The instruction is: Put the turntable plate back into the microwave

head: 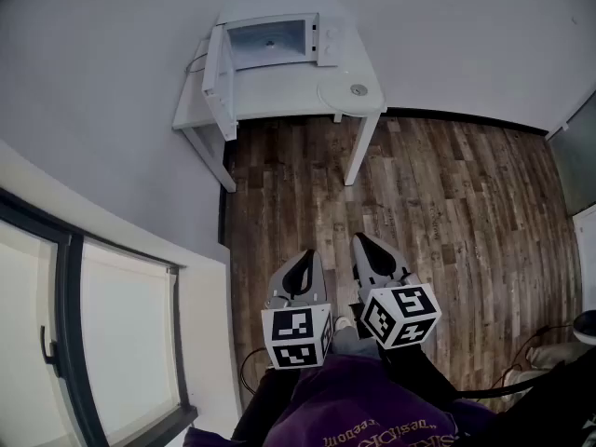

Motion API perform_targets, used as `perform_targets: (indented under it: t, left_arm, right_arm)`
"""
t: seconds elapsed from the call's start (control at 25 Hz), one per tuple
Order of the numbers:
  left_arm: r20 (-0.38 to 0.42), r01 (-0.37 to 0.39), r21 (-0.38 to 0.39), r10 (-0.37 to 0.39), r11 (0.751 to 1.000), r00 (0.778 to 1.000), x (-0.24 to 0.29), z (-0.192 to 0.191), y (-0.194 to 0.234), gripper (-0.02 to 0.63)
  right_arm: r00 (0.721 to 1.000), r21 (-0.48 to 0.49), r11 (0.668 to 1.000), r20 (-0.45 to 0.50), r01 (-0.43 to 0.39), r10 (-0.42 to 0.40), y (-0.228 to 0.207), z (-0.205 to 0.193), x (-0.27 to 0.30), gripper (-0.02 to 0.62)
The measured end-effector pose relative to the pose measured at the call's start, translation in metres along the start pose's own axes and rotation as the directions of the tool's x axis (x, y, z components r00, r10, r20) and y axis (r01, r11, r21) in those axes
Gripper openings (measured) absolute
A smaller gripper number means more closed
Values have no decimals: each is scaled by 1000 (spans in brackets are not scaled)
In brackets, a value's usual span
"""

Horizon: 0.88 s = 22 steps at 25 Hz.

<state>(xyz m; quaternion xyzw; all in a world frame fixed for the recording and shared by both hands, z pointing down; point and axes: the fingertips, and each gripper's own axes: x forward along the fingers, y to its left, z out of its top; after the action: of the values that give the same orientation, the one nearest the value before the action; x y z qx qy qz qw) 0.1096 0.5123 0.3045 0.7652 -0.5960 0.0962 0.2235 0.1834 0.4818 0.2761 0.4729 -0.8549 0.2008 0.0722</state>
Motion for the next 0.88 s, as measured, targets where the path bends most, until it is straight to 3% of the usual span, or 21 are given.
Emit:
perform_targets:
  t: [0.2, 0.52, 0.88]
  left_arm:
    - [-23, -10, 17, 10, 1000, 1000, 2, -9, 15, 4]
    - [-36, 15, -27, -16, 1000, 999, 23, -10, 22, 3]
    - [-8, -12, -37, 11, 999, 1000, 88, 33, 43, 4]
  right_arm:
    - [1000, 3, 1000, -17, 15, -15, 1, -11, 9, 8]
    - [998, -7, 999, -49, 50, -50, -15, -20, 24, 8]
    - [998, -39, 999, -69, 9, -11, -52, 21, 92, 8]
